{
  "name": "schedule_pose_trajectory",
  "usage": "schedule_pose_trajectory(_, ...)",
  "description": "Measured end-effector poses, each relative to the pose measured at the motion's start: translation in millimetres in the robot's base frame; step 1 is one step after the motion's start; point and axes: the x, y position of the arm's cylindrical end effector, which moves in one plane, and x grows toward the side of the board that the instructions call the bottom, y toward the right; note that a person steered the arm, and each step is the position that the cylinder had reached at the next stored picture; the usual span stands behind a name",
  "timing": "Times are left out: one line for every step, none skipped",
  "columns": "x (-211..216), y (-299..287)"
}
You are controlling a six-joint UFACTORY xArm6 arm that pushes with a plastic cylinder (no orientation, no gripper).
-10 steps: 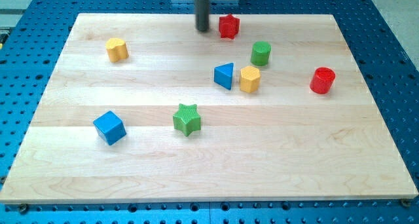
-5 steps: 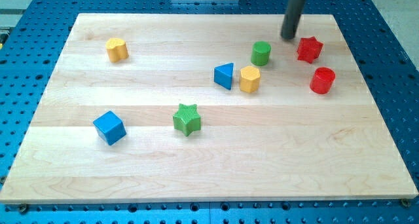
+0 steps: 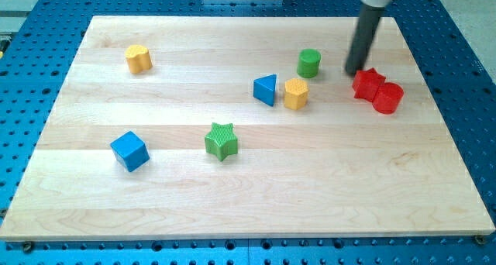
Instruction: Push the red blocks towards bottom of the board
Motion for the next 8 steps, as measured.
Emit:
schedule_pose_trajectory(33, 14)
schedule_pose_trajectory(43, 22)
schedule_pose_trajectory(34, 53)
schedule_pose_trajectory(31, 54)
schedule_pose_trajectory(32, 54)
schedule_pose_trajectory(32, 54)
schedule_pose_trajectory(32, 52)
schedule_pose_trajectory(32, 52)
